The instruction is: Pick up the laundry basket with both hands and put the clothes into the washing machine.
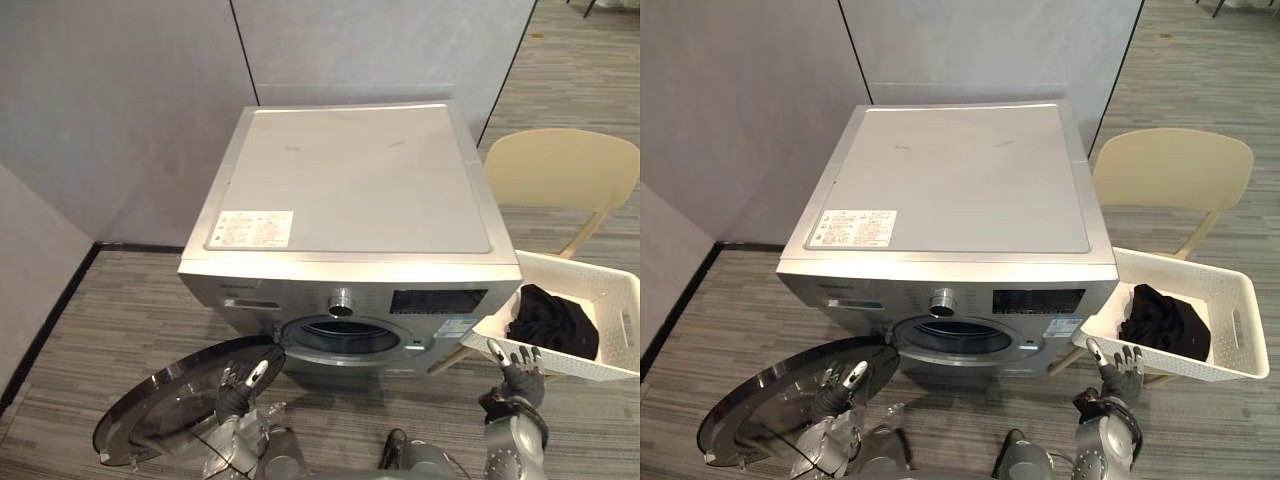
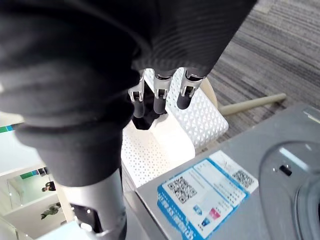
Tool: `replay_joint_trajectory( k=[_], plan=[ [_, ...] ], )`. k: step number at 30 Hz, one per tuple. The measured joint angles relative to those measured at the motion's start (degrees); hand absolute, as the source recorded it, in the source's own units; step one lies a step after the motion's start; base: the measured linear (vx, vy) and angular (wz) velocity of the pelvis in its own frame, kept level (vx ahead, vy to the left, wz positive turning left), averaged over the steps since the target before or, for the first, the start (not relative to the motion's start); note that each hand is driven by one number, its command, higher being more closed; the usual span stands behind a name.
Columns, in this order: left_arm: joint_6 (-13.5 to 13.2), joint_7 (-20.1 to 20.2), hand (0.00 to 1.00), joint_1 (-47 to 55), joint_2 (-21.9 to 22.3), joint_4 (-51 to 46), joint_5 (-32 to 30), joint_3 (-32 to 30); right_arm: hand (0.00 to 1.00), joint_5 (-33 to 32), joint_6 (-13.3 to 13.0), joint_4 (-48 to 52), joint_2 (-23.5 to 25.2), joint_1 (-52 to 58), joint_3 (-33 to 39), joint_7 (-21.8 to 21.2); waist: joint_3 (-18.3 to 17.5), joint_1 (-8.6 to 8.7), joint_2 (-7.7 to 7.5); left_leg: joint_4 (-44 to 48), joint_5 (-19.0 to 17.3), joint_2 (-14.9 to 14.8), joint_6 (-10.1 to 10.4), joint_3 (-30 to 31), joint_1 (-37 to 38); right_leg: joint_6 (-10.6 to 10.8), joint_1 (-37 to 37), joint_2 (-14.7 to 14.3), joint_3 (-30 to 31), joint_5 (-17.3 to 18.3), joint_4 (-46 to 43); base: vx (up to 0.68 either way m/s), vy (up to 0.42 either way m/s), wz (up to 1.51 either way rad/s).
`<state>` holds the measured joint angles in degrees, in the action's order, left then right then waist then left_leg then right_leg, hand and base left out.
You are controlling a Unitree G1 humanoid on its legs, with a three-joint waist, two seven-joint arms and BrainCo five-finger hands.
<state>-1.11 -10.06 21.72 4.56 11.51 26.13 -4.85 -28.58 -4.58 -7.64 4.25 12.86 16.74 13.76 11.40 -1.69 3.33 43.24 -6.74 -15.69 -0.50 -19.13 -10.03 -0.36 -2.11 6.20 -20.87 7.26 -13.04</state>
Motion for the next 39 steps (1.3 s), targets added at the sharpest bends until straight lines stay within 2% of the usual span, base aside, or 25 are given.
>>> replay_joint_trajectory(
  k=[1,3,8,10,12,13,14,15,16,17,19,20,21,22,23,24,26,27,29,31,32,34,36,38,39],
  plan=[
    [0.0,0.0,0.0,0.7,0.1,-0.2,0.0,-0.2,0.0,-0.2,0.0,0.2,-0.1,0.5,-1.9,-0.1,-1.2,-0.44,-0.33,-4.1,-0.4,1.3,1.0,-0.1,2.9,0.0,0.2,-0.1,0.7,-1.2,0.8,0.14,-0.053,-0.23],
    [0.0,-0.1,0.0,0.7,0.1,-0.5,0.0,0.4,0.0,-0.5,0.0,0.7,-0.1,1.0,-3.9,-0.2,-1.4,-0.65,-1.17,-8.0,-0.5,2.2,1.0,-0.4,5.2,-0.1,2.1,-0.4,0.3,-2.9,3.5,0.19,-0.064,-0.04],
    [0.1,0.0,0.0,-2.2,-0.3,-2.8,-1.1,2.9,0.0,-1.7,-0.2,3.8,0.2,5.4,-4.8,0.1,-3.1,-0.48,-3.27,-18.5,-1.5,4.6,2.4,-1.0,10.8,0.5,3.5,-0.1,-1.1,-3.1,4.8,0.11,0.029,0.12],
    [0.0,-0.1,0.0,-3.4,-0.3,-2.9,-1.6,2.6,0.0,-1.3,-0.2,4.6,0.2,5.3,-5.2,-0.1,-2.9,-0.71,-3.54,-20.8,-3.3,4.5,3.1,-2.5,12.0,1.1,0.2,-0.3,0.4,-1.9,0.2,0.0,0.081,-0.48],
    [0.1,-0.2,0.0,-4.4,-0.4,-2.6,-1.7,2.5,0.0,-0.9,-0.2,4.6,0.1,4.3,-5.7,-0.1,-2.6,-0.6,-3.46,-22.1,-6.7,3.3,3.9,-4.2,13.7,2.6,-4.9,0.6,0.9,0.6,-10.0,-0.04,0.051,-0.47],
    [0.1,-0.8,0.0,-5.5,-0.6,-1.1,-1.7,2.4,0.0,0.0,-0.2,3.6,-0.3,3.5,-5.5,-0.2,-2.1,-0.36,-2.93,-23.7,-9.3,2.7,4.5,-4.9,15.0,3.2,-8.9,2.3,0.0,2.0,-18.1,-0.05,0.024,-0.25],
    [0.1,-0.8,0.0,-5.6,-0.9,-0.2,-1.7,2.4,0.0,0.3,-0.2,2.8,-0.5,3.2,-5.4,-0.1,-1.9,-0.19,-3.31,-24.0,-9.9,2.9,4.6,-5.0,15.1,2.3,-10.1,4.0,-0.9,3.1,-21.7,-0.07,-0.004,-0.02],
    [0.2,-1.1,0.0,-6.3,-1.3,0.7,-1.9,2.2,0.0,1.0,-0.1,1.2,-0.7,2.5,-5.2,-0.1,-1.6,0.3,-4.71,-24.4,-10.2,3.8,4.7,-5.0,15.6,0.6,-11.4,8.0,-2.3,5.3,-27.1,-0.04,-0.102,0.34],
    [0.2,-1.3,0.0,-6.5,-1.5,1.7,-2.1,1.9,0.0,1.1,0.2,-0.5,-0.8,1.8,-4.0,0.0,-1.7,0.66,-5.4,-24.4,-10.2,4.1,4.8,-4.6,15.9,0.4,-12.1,12.7,-2.7,6.6,-31.3,-0.02,-0.171,0.43],
    [0.2,-1.3,0.0,-6.1,-1.5,1.8,-2.1,1.6,0.0,1.3,0.4,-0.6,-0.7,0.6,-1.8,0.0,-1.8,0.65,-5.17,-24.3,-10.0,3.7,5.0,-4.3,16.0,0.5,-12.1,16.6,-2.3,6.6,-32.0,0.01,-0.188,0.3],
    [0.1,-1.4,0.0,-6.1,-1.5,1.8,-2.1,0.3,0.0,3.0,0.4,-0.5,-0.5,-1.9,1.7,0.4,-1.7,0.71,-4.99,-23.7,-9.7,2.7,5.7,-4.0,15.6,0.5,-12.1,20.1,-0.3,6.0,-29.8,0.03,-0.294,0.04],
    [-0.1,-1.5,0.0,-6.2,-1.8,2.1,-2.1,-0.8,0.0,3.9,0.4,0.2,-0.2,-3.0,4.2,1.2,-1.9,0.76,-5.12,-22.3,-9.3,1.5,6.6,-3.4,14.6,0.2,-12.0,20.8,2.6,3.5,-26.0,0.04,-0.497,-0.03],
    [-0.3,-1.6,0.0,-6.4,-2.7,2.2,-2.1,-1.1,0.0,5.0,0.4,2.5,-0.1,-3.6,6.1,1.8,-2.7,0.77,-6.51,-20.6,-9.2,0.4,8.6,-2.3,13.3,-0.7,-11.3,20.2,6.1,-3.0,-20.7,0.04,-0.482,0.01],
    [-0.4,-1.6,0.0,-6.9,-3.0,2.8,-2.1,-1.4,0.0,5.5,0.3,4.0,-0.3,-3.6,7.1,2.3,-2.7,0.91,-6.12,-20.0,-9.4,-0.4,10.2,-1.3,12.5,4.2,-11.0,18.5,7.8,-1.3,-19.7,0.05,-0.503,-0.14],
    [-0.4,-1.8,0.0,-7.4,-2.4,3.6,-2.1,-2.4,0.0,6.0,0.1,6.8,-0.6,-4.1,9.1,2.9,-2.9,0.75,-4.7,-20.9,-8.2,-2.9,12.5,-0.5,12.2,8.6,-10.7,15.4,8.3,1.5,-18.8,0.06,-0.49,-0.3],
    [-0.4,-2.2,0.0,-7.4,-1.5,3.7,-2.1,-2.6,0.0,6.3,-0.2,9.2,-0.9,-4.4,10.6,3.1,-3.1,0.83,-3.86,-21.8,-7.3,-4.7,14.0,-0.6,12.4,10.9,-10.7,13.7,7.1,3.6,-18.4,0.06,-0.471,-0.42],
    [-0.3,-2.4,0.0,-7.8,-1.0,4.2,-2.1,-1.5,0.0,7.3,-0.5,13.2,-2.6,-4.3,12.9,3.6,-3.2,1.67,-2.02,-23.5,-5.2,-8.4,15.1,-0.2,12.9,9.4,-10.8,10.5,4.9,5.8,-19.6,0.05,-0.432,-0.13],
    [-0.3,-2.5,0.0,-7.9,-0.9,4.2,-2.1,-1.7,0.0,7.4,-0.7,15.7,-2.9,-4.3,14.7,3.9,-3.3,2.58,-2.04,-24.8,-1.8,-9.4,14.9,0.5,13.3,8.3,-10.3,9.1,3.9,6.4,-19.8,0.06,-0.454,0.07],
    [-0.4,-3.7,0.0,-8.3,-0.8,4.4,-2.1,-3.4,0.0,8.1,-1.8,19.9,-4.2,-4.4,18.6,4.1,-3.3,3.09,-2.4,-27.0,2.9,-10.0,12.0,1.6,12.7,7.5,-8.9,7.6,2.6,6.7,-16.6,0.04,-0.31,0.11],
    [-0.4,-3.1,0.0,-8.2,-0.7,4.4,-2.1,-3.2,0.0,9.5,-2.5,20.7,-6.5,-5.1,22.2,5.2,-3.7,4.01,-1.85,-28.8,5.8,-10.5,11.4,1.8,11.7,6.7,-7.6,6.5,0.9,5.3,-13.2,0.03,-0.107,0.27],
    [-0.4,-2.3,0.0,-8.2,-0.8,4.4,-2.2,-2.6,0.0,10.2,-2.5,20.6,-8.2,-5.7,24.0,5.4,-4.3,4.01,-1.35,-30.2,6.7,-10.5,12.1,1.8,11.7,6.6,-7.1,5.8,0.5,4.0,-10.9,0.04,-0.009,0.11],
    [-0.4,-1.0,0.0,-8.0,-0.8,4.9,-3.0,-1.7,0.0,12.7,-2.5,19.3,-12.0,-8.2,24.8,6.2,-5.0,4.06,-0.46,-32.2,6.9,-10.1,12.4,1.6,11.7,6.8,-7.2,5.1,0.4,1.7,-8.1,0.03,0.052,-0.06],
    [-0.4,0.0,0.0,-7.9,-1.1,5.0,-4.4,-1.4,0.0,15.1,-2.2,15.2,-17.2,-10.5,23.9,6.1,-5.2,3.98,-0.29,-33.4,6.9,-8.9,12.4,1.4,11.5,7.5,-7.1,5.2,0.5,-1.3,-4.7,-0.01,0.107,-0.08],
    [-0.8,1.9,0.0,-7.7,-1.6,7.2,-4.7,0.4,0.0,18.6,-0.3,4.9,-29.4,-14.0,17.7,2.4,-5.6,4.25,-0.95,-34.8,6.9,-6.3,12.5,1.2,10.0,8.9,-6.0,6.0,0.6,-6.4,2.9,-0.04,0.231,0.0],
    [-0.8,2.5,0.0,-7.3,-1.8,7.6,-4.9,0.7,0.0,19.0,0.4,2.2,-32.4,-15.2,15.5,1.1,-5.6,4.24,-1.04,-35.1,6.9,-5.9,12.5,1.1,9.9,9.3,-5.6,6.1,0.7,-7.7,4.9,-0.06,0.198,-0.08]
  ],
)
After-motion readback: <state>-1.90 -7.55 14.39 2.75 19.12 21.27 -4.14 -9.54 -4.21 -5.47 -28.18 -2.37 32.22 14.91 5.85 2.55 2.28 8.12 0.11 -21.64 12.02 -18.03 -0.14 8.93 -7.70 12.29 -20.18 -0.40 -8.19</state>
